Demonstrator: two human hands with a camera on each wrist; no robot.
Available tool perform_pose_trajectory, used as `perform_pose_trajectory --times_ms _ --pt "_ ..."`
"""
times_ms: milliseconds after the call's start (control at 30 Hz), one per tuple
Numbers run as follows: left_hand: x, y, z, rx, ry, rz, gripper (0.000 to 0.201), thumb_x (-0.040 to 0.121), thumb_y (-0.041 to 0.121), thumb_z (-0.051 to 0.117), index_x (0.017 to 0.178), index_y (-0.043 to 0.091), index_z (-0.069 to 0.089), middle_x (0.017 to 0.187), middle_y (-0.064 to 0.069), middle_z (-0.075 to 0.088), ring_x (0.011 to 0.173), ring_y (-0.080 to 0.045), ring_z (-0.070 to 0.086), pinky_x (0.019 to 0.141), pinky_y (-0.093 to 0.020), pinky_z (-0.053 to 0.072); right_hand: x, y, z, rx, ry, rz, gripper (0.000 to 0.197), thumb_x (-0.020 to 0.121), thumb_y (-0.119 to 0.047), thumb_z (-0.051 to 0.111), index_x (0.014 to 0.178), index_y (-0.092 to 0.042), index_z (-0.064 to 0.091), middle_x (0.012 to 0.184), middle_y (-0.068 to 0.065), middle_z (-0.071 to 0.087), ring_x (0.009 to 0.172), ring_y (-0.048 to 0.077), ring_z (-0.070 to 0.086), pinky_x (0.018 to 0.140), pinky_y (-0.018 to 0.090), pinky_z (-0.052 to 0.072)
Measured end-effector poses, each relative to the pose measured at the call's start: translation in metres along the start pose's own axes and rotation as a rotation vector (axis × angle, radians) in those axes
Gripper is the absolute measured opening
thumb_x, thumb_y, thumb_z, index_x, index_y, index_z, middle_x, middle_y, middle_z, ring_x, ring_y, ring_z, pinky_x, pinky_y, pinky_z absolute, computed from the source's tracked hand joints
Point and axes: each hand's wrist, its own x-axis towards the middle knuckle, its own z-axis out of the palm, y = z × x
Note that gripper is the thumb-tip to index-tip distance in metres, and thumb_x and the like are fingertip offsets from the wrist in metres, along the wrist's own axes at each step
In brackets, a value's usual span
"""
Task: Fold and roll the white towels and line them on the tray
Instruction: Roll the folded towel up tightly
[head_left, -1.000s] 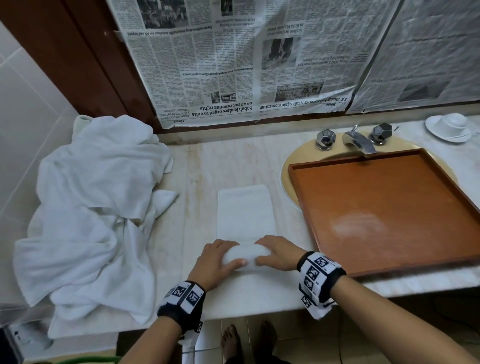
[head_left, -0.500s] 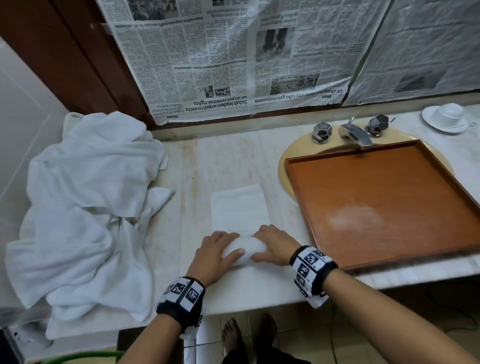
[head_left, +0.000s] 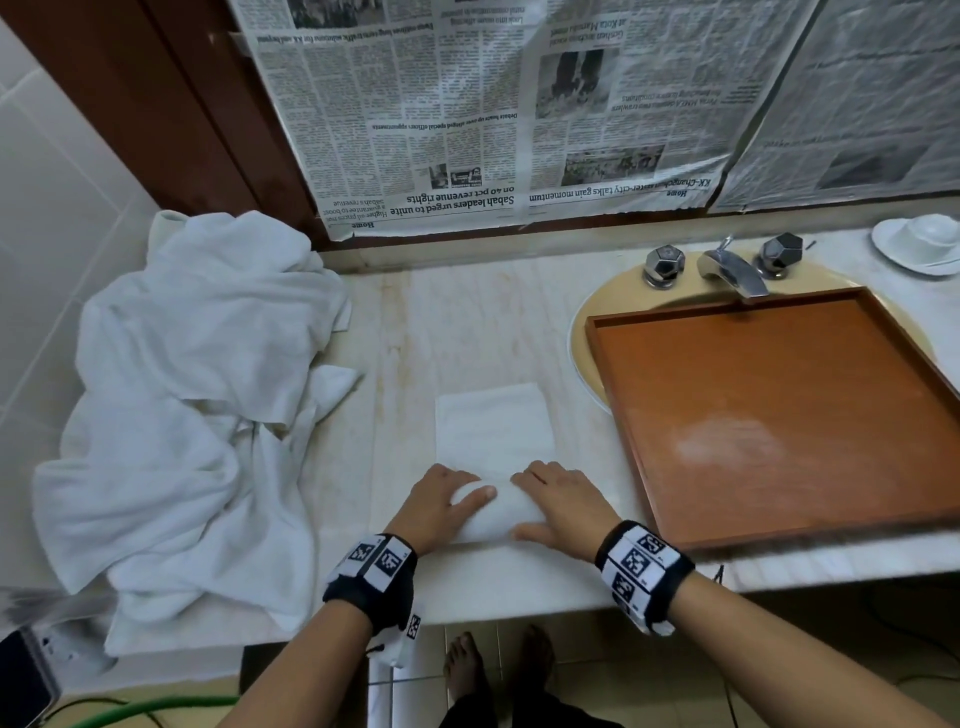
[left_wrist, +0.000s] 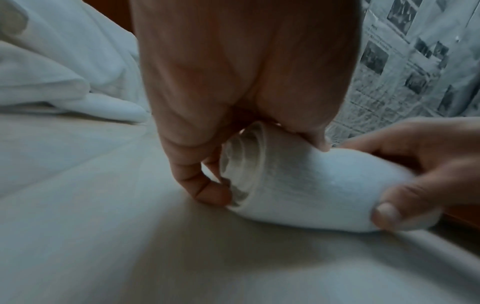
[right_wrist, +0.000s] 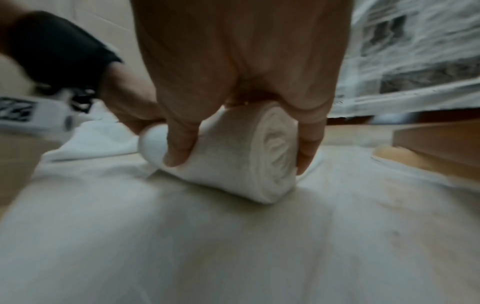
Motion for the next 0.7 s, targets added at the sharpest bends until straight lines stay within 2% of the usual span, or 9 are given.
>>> perform_pose_trajectory --times_ms 100,167,233,333,400,500,567,633,700 --pt "-0.010 0.005 0.006 0.064 0.085 0.030 0.066 0.088 0.073 0.045 0.138 0.031 0.051 0.134 0.007 0.038 0.121 -0.016 0.034 0.105 -0.033 0.034 0.013 0.006 -0.017 0.206 -0.120 0.054 0.061 0.080 -0.060 0.068 0.126 -0.023 0.056 0.116 -0.001 0.053 0.109 0.020 0.050 0.094 0.038 0.042" --pt "-0.019 0.007 0.007 0.147 0.066 0.073 0.088 0.077 0.088 0.032 0.145 0.033 0.043 0.140 0.010 0.035 0.127 -0.016 0.029 0.107 -0.036 0.034 0.019 0.008 -0.028 0.287 -0.199 0.071 0.058 0.078 -0.055 0.073 0.121 -0.019 0.060 0.114 0.001 0.057 0.107 0.021 0.053 0.094 0.038 0.044" --pt "-0.022 0.003 0.007 0.209 0.041 0.085 0.097 0.072 0.092 0.025 0.148 0.033 0.040 0.142 0.010 0.038 0.131 -0.016 0.031 0.108 -0.037 0.035 0.023 0.007 -0.034 0.334 -0.255 0.095 0.057 0.078 -0.054 0.075 0.119 -0.016 0.062 0.115 0.002 0.060 0.106 0.021 0.055 0.094 0.038 0.045" --pt "-0.011 -0.005 0.002 0.163 0.011 0.082 0.085 0.074 0.087 0.034 0.140 0.035 0.048 0.131 0.011 0.049 0.121 -0.014 0.040 0.102 -0.033 0.037 0.019 0.003 -0.030 0.195 -0.204 0.088 0.060 0.081 -0.063 0.065 0.120 -0.018 0.058 0.117 0.000 0.059 0.107 0.022 0.053 0.094 0.040 0.044" --pt "-0.001 -0.006 -0.005 0.115 -0.028 0.093 0.074 0.075 0.085 0.040 0.129 0.037 0.057 0.117 0.012 0.055 0.110 -0.013 0.046 0.096 -0.032 0.038 0.009 0.000 -0.016 -0.055 -0.053 0.061 0.066 0.084 -0.064 0.057 0.131 -0.019 0.049 0.125 0.000 0.053 0.115 0.024 0.050 0.097 0.041 0.039" --pt "0.010 -0.002 -0.014 0.079 -0.072 0.123 0.036 0.087 0.070 0.055 0.099 0.036 0.063 0.097 0.010 0.062 0.091 -0.009 0.056 0.077 -0.026 0.037 0.000 -0.002 0.003 -0.188 0.140 0.028 0.075 0.079 -0.058 0.066 0.137 -0.014 0.047 0.128 0.004 0.054 0.116 0.028 0.052 0.093 0.041 0.041" --pt "0.014 0.001 -0.016 0.062 -0.087 0.082 0.030 0.088 0.066 0.057 0.094 0.037 0.061 0.092 0.010 0.062 0.088 -0.011 0.057 0.074 -0.025 0.037 0.005 -0.001 0.005 -0.149 0.140 0.037 0.072 0.081 -0.053 0.067 0.138 -0.015 0.045 0.129 0.004 0.052 0.118 0.028 0.049 0.094 0.040 0.040" --pt "0.013 0.003 -0.014 0.077 -0.056 0.071 0.043 0.084 0.075 0.050 0.100 0.037 0.061 0.099 0.010 0.060 0.096 -0.015 0.057 0.083 -0.031 0.041 0.013 0.001 -0.003 -0.073 0.060 0.067 0.065 0.085 -0.051 0.063 0.138 -0.019 0.044 0.130 0.001 0.050 0.120 0.024 0.045 0.097 0.038 0.035" --pt "0.005 0.005 -0.008 0.129 -0.019 0.043 0.067 0.077 0.081 0.044 0.127 0.037 0.055 0.123 0.011 0.048 0.115 -0.015 0.044 0.099 -0.038 0.039 0.021 0.005 -0.014 0.039 -0.040 0.101 0.062 0.084 -0.053 0.065 0.136 -0.022 0.048 0.127 -0.001 0.051 0.119 0.021 0.045 0.096 0.036 0.036"
